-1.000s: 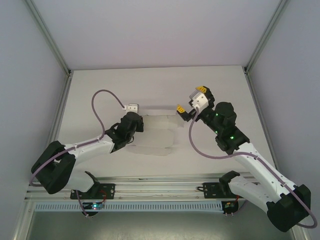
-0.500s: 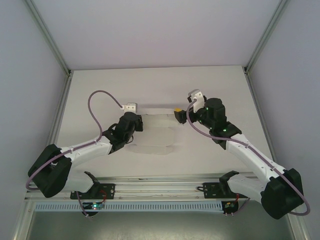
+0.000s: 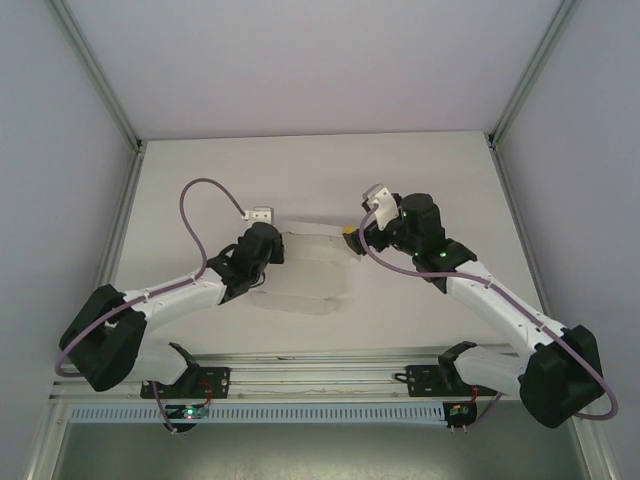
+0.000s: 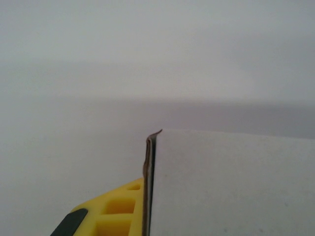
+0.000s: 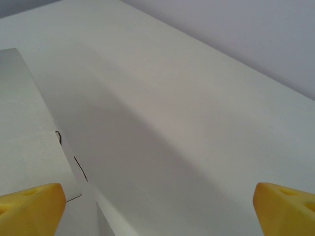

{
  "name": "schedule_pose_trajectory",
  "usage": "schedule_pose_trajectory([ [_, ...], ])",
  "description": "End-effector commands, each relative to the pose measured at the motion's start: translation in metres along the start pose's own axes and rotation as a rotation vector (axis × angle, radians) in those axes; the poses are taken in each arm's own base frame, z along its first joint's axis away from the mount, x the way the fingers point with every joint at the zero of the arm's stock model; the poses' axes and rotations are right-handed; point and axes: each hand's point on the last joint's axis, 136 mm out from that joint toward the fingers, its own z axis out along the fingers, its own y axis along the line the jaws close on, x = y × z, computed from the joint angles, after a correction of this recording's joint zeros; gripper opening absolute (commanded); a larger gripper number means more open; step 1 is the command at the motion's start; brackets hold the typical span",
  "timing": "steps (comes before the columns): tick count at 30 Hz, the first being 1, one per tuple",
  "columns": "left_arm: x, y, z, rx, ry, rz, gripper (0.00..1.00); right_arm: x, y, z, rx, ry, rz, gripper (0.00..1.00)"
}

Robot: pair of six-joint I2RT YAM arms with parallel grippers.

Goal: Assemble paper box

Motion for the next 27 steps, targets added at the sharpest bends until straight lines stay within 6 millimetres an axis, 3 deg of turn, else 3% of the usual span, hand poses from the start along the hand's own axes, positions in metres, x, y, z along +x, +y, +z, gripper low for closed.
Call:
schedule_pose_trajectory([
  [1, -0.020, -0.015, 0.001, 0.042, -0.042, -0.033, 0.00, -0.016, 0.004, -0.011, -0.012, -0.024, -0.024, 0.98],
  [8, -0.017, -0.006, -0.002, 0.011, -0.018, -0.005, 0.00, -0.008, 0.011, -0.030, -0.152, -0.089, 0.097, 0.98],
  [15, -0.019, -0.017, -0.008, 0.104, -0.018, -0.011, 0.00, 0.005, 0.035, -0.028, -0.318, -0.095, 0.108, 0.98],
  [20, -0.022, -0.024, -0.016, 0.189, -0.048, 0.003, 0.00, 0.023, -0.008, -0.017, -0.155, -0.041, 0.210, 0.97],
  [23, -0.023, -0.029, -0.023, 0.240, -0.069, 0.022, 0.00, 0.023, -0.023, -0.016, -0.203, -0.070, 0.275, 0.78],
  [25, -0.022, -0.032, -0.026, 0.274, -0.074, 0.028, 0.00, 0.019, -0.017, -0.015, -0.306, -0.091, 0.300, 0.59],
  [27, -0.023, -0.036, -0.029, 0.301, -0.079, 0.037, 0.00, 0.015, -0.007, -0.013, -0.404, -0.102, 0.305, 0.49],
])
